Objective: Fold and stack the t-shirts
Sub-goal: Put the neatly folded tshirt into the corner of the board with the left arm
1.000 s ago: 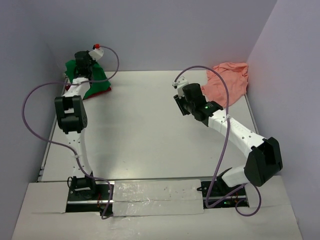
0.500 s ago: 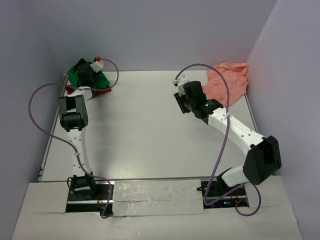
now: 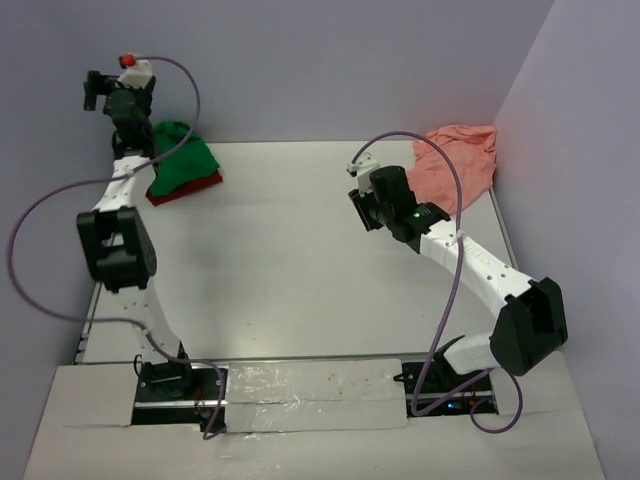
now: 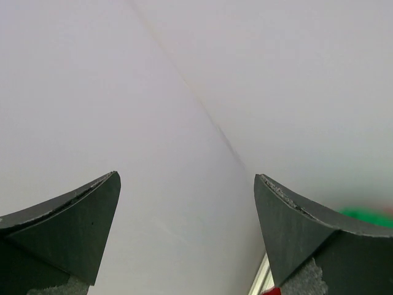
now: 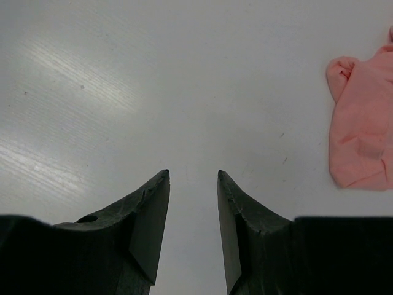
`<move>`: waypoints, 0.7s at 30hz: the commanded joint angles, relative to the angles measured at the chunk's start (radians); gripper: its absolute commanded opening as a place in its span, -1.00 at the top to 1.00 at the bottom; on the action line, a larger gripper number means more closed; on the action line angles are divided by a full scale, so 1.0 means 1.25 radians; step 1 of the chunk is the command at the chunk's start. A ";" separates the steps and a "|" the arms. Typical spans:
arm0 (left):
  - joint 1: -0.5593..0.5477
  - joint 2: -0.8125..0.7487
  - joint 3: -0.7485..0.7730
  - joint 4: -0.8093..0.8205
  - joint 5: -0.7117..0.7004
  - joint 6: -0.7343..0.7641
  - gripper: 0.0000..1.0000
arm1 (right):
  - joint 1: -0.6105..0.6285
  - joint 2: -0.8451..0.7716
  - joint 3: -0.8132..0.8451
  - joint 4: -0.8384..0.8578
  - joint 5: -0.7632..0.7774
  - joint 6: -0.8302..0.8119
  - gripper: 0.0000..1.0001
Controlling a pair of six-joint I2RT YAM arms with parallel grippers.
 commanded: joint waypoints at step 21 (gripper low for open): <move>0.020 -0.753 -0.651 -0.561 0.810 -0.393 -0.99 | -0.145 0.105 0.047 0.040 -0.030 -0.046 0.16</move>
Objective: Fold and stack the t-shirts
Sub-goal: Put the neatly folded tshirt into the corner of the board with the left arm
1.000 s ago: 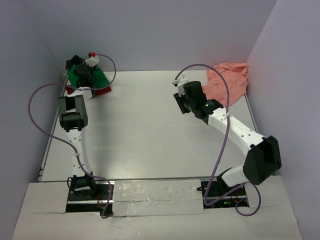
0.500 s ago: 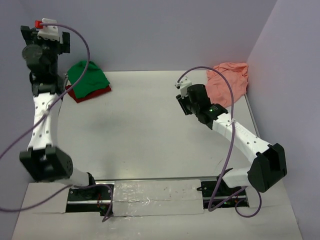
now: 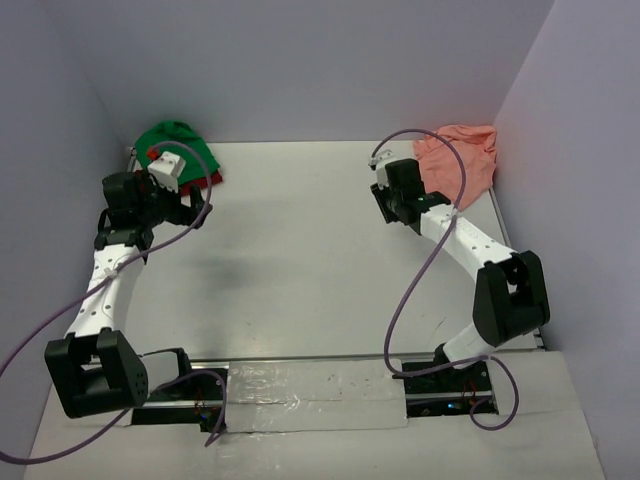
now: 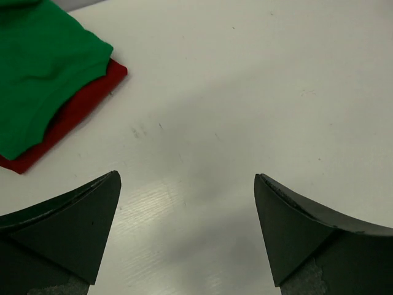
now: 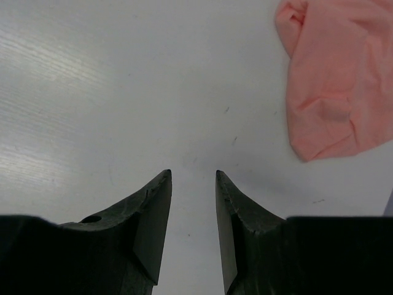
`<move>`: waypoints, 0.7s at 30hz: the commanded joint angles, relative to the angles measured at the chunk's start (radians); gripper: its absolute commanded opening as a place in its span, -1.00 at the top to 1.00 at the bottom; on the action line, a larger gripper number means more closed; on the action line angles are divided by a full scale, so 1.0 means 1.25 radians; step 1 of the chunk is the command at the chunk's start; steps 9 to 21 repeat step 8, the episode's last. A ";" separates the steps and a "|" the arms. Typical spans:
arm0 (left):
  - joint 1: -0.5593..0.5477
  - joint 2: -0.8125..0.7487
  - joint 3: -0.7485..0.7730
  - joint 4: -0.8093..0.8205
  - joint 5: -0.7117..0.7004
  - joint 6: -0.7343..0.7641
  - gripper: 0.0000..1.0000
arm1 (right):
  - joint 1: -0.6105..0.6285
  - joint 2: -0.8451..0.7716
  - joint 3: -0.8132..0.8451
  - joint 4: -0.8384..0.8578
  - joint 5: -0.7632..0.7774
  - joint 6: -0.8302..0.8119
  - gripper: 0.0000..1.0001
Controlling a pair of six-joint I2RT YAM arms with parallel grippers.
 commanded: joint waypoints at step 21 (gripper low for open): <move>0.001 -0.015 -0.106 0.222 -0.091 -0.158 -0.99 | -0.036 -0.073 0.053 0.003 -0.127 0.052 0.16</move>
